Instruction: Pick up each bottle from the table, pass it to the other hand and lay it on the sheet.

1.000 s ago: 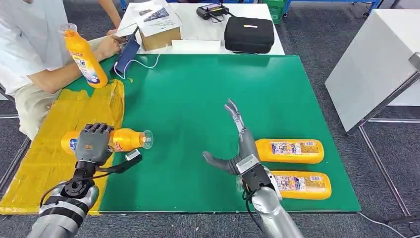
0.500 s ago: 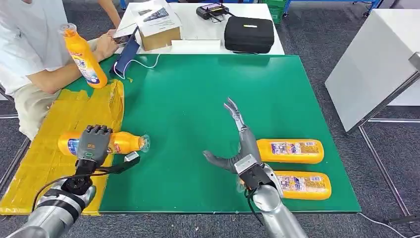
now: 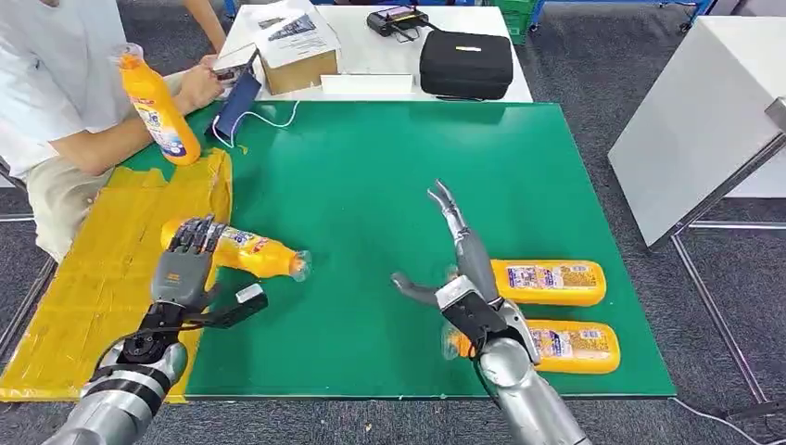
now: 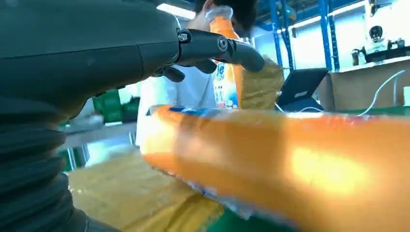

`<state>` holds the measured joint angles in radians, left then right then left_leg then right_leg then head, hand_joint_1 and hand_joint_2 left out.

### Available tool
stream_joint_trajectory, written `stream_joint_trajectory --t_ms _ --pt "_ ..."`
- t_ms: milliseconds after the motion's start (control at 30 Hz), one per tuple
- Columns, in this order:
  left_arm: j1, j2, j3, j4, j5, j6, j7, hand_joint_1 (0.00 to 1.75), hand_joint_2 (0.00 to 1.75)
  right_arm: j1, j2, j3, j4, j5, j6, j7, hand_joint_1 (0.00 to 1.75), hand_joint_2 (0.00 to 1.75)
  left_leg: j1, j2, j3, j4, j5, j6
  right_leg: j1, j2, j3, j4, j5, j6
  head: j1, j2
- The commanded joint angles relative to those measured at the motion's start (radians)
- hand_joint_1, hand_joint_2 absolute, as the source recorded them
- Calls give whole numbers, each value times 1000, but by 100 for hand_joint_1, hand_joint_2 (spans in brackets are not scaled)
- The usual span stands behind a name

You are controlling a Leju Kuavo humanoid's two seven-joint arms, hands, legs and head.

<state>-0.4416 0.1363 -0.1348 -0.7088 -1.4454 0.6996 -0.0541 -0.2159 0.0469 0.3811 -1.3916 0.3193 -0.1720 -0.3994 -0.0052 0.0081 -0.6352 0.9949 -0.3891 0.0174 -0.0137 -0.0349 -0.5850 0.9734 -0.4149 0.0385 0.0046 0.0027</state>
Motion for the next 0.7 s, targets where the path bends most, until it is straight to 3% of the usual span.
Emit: stream_joint_trajectory --t_ms 33,133,233,700 --pt "41 -65 244 71 -65 -1 -81 0 175 -48 -34 -45 106 47 -42 31 0 175 1 1 5 -1 -2 -1 1 4 6 -2 -1 -1 0 0" --pt "46 -56 241 100 -60 -1 -64 0 175 -43 -61 -48 102 129 -76 62 0 175 1 0 6 -1 -2 -1 0 3 6 -2 -2 -1 0 0" --pt "55 -66 269 112 33 -1 -128 0 175 -26 -91 -42 90 248 -109 105 0 175 1 -1 7 0 -3 -1 1 3 8 -2 -2 -1 -1 0" --pt "58 -72 278 112 63 -1 -149 0 175 -21 -95 -42 86 267 -114 115 0 175 1 0 6 -1 -2 -1 0 3 7 -2 -1 -1 -1 0"
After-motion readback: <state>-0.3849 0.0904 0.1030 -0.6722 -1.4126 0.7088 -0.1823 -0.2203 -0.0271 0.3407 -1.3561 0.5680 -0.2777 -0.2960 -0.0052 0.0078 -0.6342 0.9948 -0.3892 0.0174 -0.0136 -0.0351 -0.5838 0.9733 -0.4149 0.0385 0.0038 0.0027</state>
